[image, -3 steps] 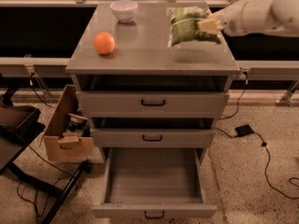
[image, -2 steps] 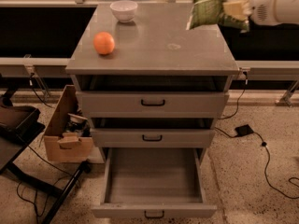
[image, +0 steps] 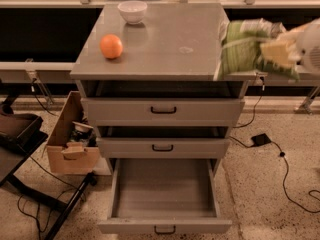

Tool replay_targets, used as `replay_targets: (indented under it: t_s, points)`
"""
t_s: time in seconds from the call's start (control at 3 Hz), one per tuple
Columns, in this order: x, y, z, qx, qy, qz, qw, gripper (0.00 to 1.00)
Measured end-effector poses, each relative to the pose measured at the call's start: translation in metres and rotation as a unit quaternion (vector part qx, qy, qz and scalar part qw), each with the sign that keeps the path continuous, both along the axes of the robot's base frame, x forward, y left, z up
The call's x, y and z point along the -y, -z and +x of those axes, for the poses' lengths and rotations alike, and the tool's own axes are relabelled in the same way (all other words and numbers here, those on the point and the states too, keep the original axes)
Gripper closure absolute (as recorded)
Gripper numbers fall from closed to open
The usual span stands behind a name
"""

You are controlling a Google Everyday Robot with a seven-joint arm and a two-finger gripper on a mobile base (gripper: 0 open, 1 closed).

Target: Place green jalapeno chip bag into bottom drawer

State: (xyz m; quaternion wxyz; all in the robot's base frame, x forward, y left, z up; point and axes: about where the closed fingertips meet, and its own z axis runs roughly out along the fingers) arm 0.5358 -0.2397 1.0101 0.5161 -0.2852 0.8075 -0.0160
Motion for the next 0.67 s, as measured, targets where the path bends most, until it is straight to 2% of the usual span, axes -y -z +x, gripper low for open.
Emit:
replay_targets:
  t_s: [0.33,0.67]
  points:
    - [0.003,0.089,-0.040,-0.102,-0.011,0.016,0.9946,1.00]
    - [0.018,0.146,-0.031,-0.131,-0.032,0.043,0.9900,1.00]
